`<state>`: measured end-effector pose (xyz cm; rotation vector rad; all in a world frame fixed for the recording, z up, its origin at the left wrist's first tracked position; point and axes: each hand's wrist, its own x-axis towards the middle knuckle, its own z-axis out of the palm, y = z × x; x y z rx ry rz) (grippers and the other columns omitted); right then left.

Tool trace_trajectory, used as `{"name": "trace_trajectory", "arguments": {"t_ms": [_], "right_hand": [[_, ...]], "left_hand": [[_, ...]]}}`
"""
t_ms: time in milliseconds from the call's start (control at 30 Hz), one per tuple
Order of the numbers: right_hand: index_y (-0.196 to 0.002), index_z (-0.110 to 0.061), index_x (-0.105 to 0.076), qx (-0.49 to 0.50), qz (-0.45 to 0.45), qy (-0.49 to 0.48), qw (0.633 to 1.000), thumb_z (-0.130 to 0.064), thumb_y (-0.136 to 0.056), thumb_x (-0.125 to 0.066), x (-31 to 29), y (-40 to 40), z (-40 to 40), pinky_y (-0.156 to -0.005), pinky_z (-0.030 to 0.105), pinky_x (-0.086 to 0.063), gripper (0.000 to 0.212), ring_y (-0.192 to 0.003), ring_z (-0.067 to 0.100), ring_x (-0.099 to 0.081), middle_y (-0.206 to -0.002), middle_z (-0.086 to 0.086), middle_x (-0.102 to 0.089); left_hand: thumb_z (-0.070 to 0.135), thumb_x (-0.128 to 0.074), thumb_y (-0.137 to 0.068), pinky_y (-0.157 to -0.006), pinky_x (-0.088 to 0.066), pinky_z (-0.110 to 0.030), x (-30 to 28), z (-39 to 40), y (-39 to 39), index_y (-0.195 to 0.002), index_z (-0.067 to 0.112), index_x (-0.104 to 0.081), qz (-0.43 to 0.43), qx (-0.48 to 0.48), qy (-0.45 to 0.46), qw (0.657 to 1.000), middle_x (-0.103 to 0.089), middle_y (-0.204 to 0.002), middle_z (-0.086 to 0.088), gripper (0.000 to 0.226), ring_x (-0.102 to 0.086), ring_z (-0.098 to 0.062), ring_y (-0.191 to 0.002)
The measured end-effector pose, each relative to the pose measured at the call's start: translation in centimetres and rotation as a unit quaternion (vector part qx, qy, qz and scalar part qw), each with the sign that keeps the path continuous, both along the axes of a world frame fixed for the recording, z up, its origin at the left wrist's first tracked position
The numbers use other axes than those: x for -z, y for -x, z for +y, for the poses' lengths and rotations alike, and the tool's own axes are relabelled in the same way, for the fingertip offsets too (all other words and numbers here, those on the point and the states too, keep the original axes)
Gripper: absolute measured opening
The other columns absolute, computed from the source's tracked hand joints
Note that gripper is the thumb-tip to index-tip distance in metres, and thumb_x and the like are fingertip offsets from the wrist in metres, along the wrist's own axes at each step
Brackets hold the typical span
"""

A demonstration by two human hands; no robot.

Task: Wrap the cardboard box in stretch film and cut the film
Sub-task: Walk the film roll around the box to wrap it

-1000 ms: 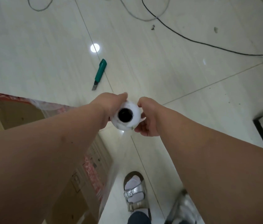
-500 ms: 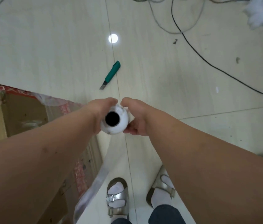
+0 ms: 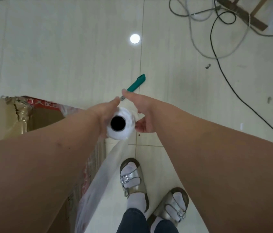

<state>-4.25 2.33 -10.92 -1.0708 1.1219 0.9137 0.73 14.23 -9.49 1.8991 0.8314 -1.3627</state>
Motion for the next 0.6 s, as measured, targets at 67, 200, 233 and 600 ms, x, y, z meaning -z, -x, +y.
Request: {"name": "trace_trajectory", "arguments": {"t_ms": [67,200,233,600], "right_hand": [[-0.109,-0.017,-0.061,-0.026,-0.012,-0.004,1.000,-0.069,-0.076,-0.065,-0.1,-0.8,0.3,-0.094,0.035,-0.053,0.062,-0.099,0.023,-0.066,-0.110,0.005,-0.067],[-0.119,-0.013,-0.060,-0.031,-0.008,-0.014,0.999,-0.059,-0.084,-0.063,-0.7,-2.9,0.6,-0.103,0.039,-0.048,0.058,-0.113,0.026,-0.063,-0.120,0.009,-0.067],[-0.123,-0.011,-0.059,-0.020,-0.006,-0.020,1.000,-0.058,-0.085,-0.064,-0.7,-3.4,0.6,-0.101,0.038,-0.049,0.060,-0.112,0.026,-0.063,-0.120,0.009,-0.067],[-0.090,-0.009,-0.065,0.012,0.044,-0.035,0.998,-0.030,-0.074,-0.047,0.3,-8.5,0.5,-0.069,0.031,-0.048,0.031,-0.077,0.029,-0.060,-0.087,0.010,-0.067]], "left_hand": [[0.059,-0.046,-0.092,-0.096,-0.050,-0.046,-0.1,-0.4,-0.1,-0.119,0.009,-0.058,0.026,-0.013,0.013,0.999,-0.071,-0.103,-0.011,0.058,-0.068,-0.029,-0.097],[0.028,-0.038,-0.104,-0.089,-0.048,-0.033,-1.6,-1.8,-2.1,-0.134,-0.006,-0.046,0.002,-0.079,0.064,0.995,-0.060,-0.107,-0.015,0.047,-0.059,-0.023,-0.095],[0.023,-0.037,-0.104,-0.085,-0.048,-0.032,-2.2,-2.2,-2.7,-0.136,-0.008,-0.044,-0.006,-0.070,0.072,0.995,-0.059,-0.110,-0.017,0.045,-0.058,-0.025,-0.093],[0.025,-0.051,-0.095,-0.096,-0.050,-0.050,-2.3,-1.7,-9.4,-0.087,0.010,-0.057,-0.162,0.111,-0.029,0.980,-0.064,-0.107,-0.017,0.018,-0.063,-0.033,-0.101]]}}
